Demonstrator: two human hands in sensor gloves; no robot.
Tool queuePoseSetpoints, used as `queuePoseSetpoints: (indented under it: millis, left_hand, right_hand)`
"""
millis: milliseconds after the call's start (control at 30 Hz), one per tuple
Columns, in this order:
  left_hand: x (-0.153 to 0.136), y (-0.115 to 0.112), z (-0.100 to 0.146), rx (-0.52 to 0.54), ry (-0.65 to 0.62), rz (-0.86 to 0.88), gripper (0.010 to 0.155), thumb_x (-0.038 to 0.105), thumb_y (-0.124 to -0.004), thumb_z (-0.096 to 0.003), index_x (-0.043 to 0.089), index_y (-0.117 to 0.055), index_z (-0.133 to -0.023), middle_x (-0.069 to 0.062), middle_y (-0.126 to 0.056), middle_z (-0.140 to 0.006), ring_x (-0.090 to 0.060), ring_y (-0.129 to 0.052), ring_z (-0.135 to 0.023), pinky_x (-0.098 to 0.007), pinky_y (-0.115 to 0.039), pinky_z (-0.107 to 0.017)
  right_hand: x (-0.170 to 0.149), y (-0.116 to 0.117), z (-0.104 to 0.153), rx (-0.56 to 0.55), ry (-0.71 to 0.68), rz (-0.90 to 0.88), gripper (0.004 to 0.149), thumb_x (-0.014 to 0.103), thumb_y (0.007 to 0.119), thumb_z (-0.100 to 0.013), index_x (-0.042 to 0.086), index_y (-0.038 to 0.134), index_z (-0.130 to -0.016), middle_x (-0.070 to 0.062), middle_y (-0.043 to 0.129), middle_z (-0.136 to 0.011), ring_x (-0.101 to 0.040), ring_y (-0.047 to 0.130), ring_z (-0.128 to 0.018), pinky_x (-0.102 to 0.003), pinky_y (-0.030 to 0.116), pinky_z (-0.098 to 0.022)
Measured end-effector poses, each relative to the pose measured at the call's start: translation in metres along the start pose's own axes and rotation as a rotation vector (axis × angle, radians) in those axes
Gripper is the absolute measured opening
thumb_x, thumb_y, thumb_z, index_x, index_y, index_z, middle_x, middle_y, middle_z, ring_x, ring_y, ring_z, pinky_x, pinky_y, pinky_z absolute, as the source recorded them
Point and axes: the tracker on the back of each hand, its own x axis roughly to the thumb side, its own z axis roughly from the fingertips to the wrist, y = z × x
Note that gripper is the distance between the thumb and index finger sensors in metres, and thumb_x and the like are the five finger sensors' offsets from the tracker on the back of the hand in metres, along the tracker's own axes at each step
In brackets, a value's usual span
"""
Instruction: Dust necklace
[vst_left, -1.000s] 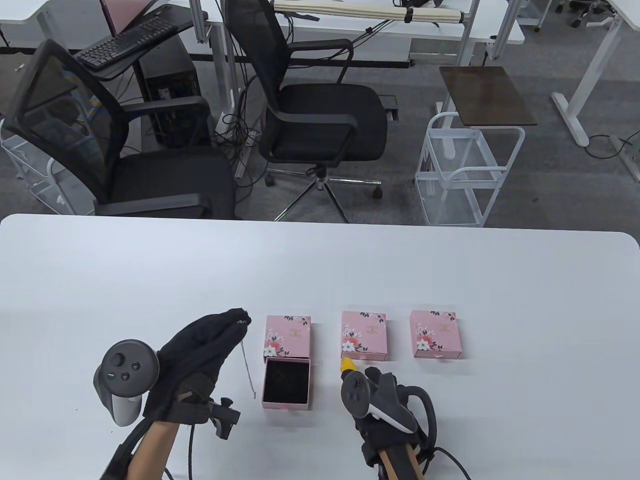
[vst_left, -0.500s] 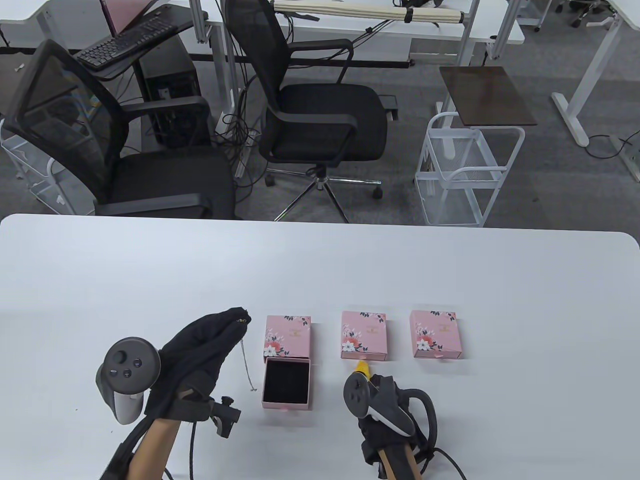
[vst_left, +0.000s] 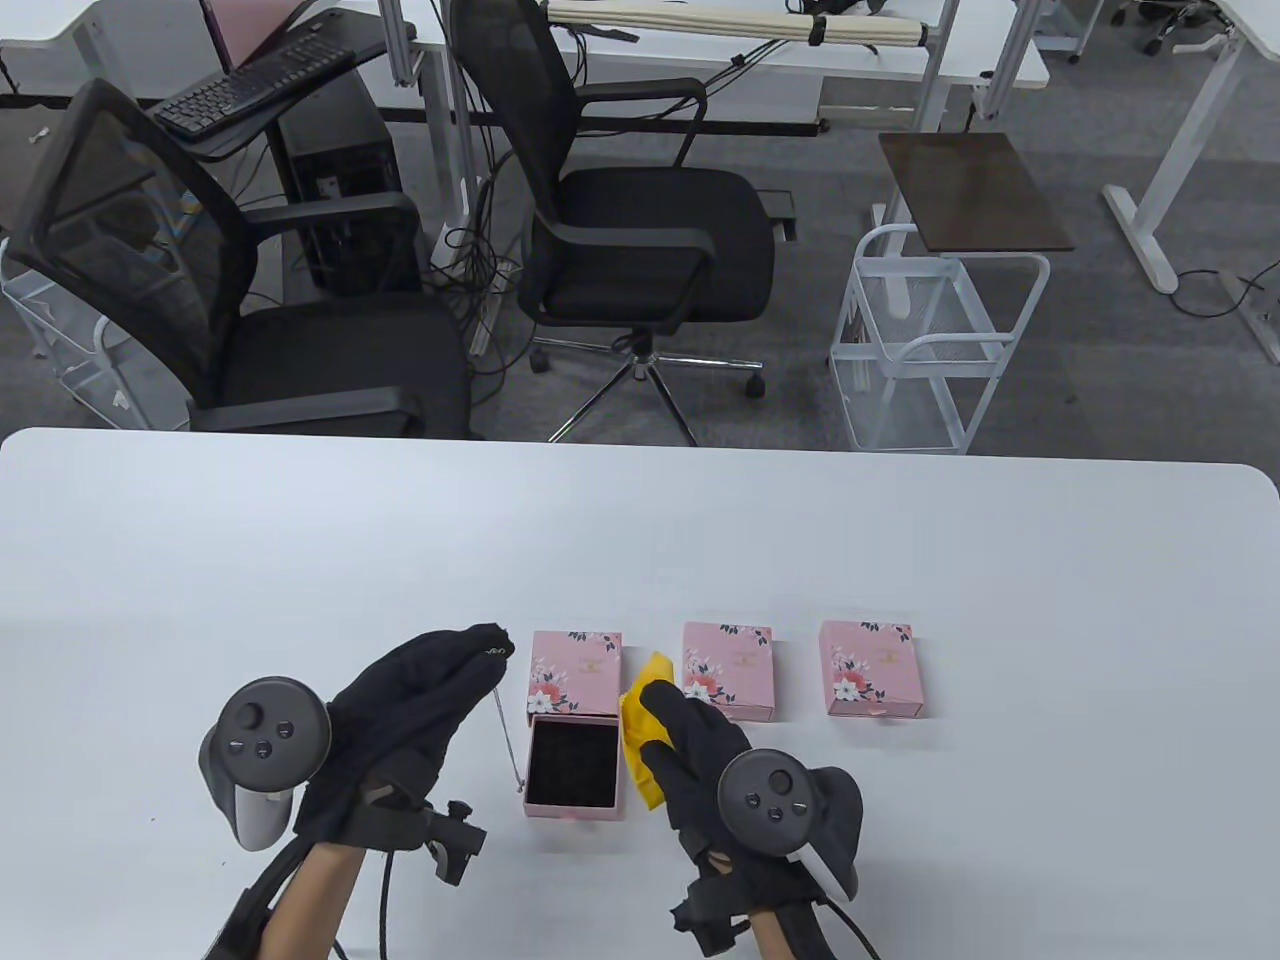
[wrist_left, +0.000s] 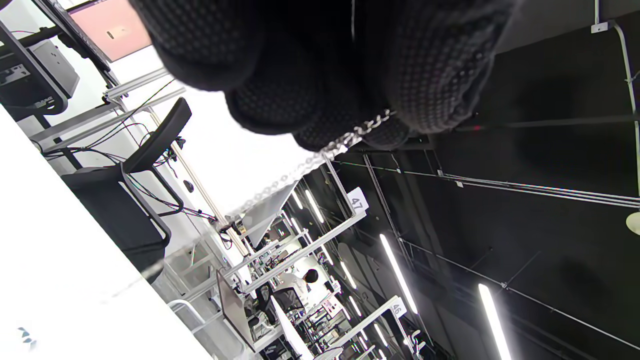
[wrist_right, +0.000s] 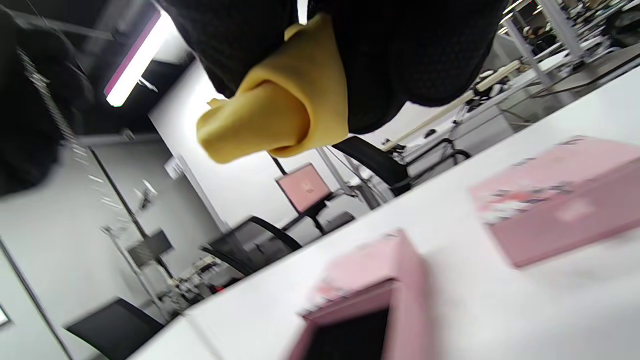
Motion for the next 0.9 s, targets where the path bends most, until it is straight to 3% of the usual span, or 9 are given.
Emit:
queuePoseSetpoints:
  millis: [267, 467, 900]
  left_hand:
    - [-0.008, -0.003, -0.003, -0.025, 0.031, 0.046, 0.038, 0.046, -0.09, -0.0536, 0.028, -0.095, -0.086, -0.003, -0.098, -0.087, -0.023, -0.095, -0.07, -0.04, -0.085, -0.049]
    - [-0.012, -0.003, -0.004, -0.024, 0.051, 0.064, 0.038, 0.047, -0.089, -0.0537, 0.029, -0.095, -0.086, -0.003, -0.099, -0.087, -0.023, -0.096, -0.07, -0.041, -0.085, -0.049]
    - [-0.01, -0.017, -0.001, -0.073, 0.061, 0.103, 0.037, 0.046, -0.089, -0.0542, 0.028, -0.094, -0.086, -0.002, -0.102, -0.083, -0.022, -0.099, -0.068, -0.04, -0.088, -0.048]
  right_hand:
    - [0.037, 0.01, -0.012, -0.09, -0.066, -0.365, 0.054, 0.025, 0.078, -0.063, 0.013, 0.057, -0.111, -0.024, 0.072, -0.102, -0.041, 0.086, -0.076, -0.052, 0.074, -0.06]
    - [0.039, 0.035, -0.018, -0.091, -0.037, -0.622, 0.056, 0.026, 0.076, -0.064, 0.012, 0.053, -0.113, -0.025, 0.069, -0.103, -0.042, 0.084, -0.078, -0.053, 0.073, -0.061]
    - [0.044, 0.052, -0.013, -0.071, -0.07, -0.59, 0.06, 0.028, 0.074, -0.064, 0.013, 0.046, -0.115, -0.021, 0.064, -0.11, -0.045, 0.079, -0.085, -0.055, 0.07, -0.063]
